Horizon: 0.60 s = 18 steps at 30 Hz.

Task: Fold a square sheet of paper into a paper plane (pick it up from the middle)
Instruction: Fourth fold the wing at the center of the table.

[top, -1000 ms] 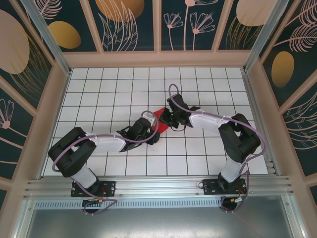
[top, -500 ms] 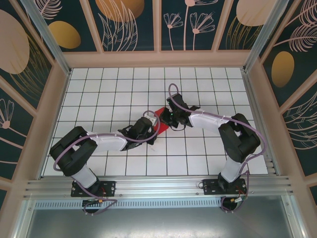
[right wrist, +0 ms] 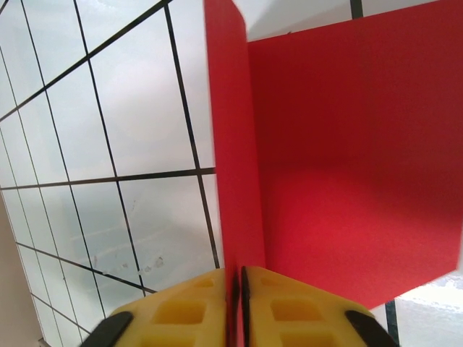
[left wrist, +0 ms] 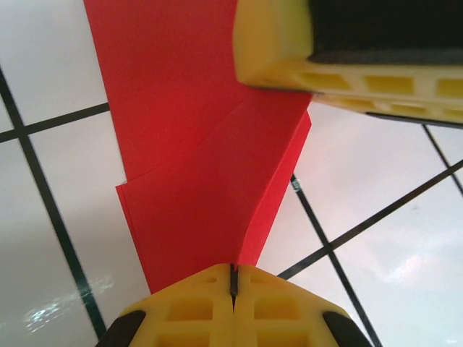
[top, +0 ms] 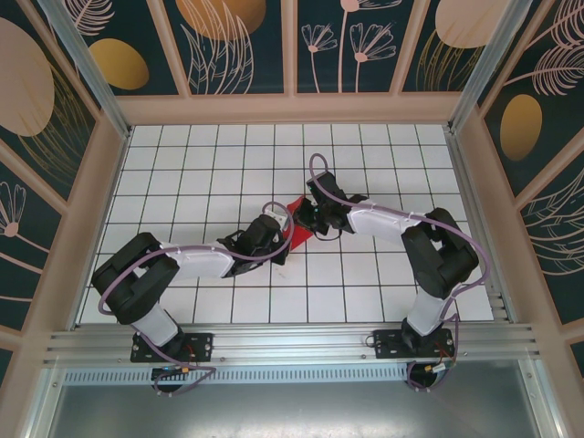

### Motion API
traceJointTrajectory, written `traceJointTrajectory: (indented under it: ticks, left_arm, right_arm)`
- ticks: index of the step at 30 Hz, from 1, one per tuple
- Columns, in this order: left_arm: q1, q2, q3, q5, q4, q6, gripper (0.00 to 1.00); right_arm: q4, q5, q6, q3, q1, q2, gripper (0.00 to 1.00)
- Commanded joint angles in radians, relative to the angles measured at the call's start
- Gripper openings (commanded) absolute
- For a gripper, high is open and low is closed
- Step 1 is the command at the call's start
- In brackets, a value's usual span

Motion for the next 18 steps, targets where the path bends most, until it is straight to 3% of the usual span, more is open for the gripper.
traceJointTrajectory:
  ticks: [1,6,9,18]
  left_arm:
    - [0.016,-0.018,-0.033,0.082,0.109,-0.080,0.00]
    - [0.047,-0.009,-0.064,0.174,0.214,-0.158,0.00]
    - [0.054,0.005,-0.073,0.204,0.256,-0.187,0.00]
    - [0.067,0.058,-0.079,0.283,0.342,-0.238,0.00]
  right_arm:
    - [-0.034,0.000,-0.042,0.018,-0.012,-0.032,0.21]
    - [-0.042,0.025,-0.081,-0.030,-0.028,-0.112,0.36]
    - [-0.028,0.034,-0.097,-0.077,-0.039,-0.177,0.39]
    - [0.018,0.017,-0.072,-0.204,-0.091,-0.222,0.24]
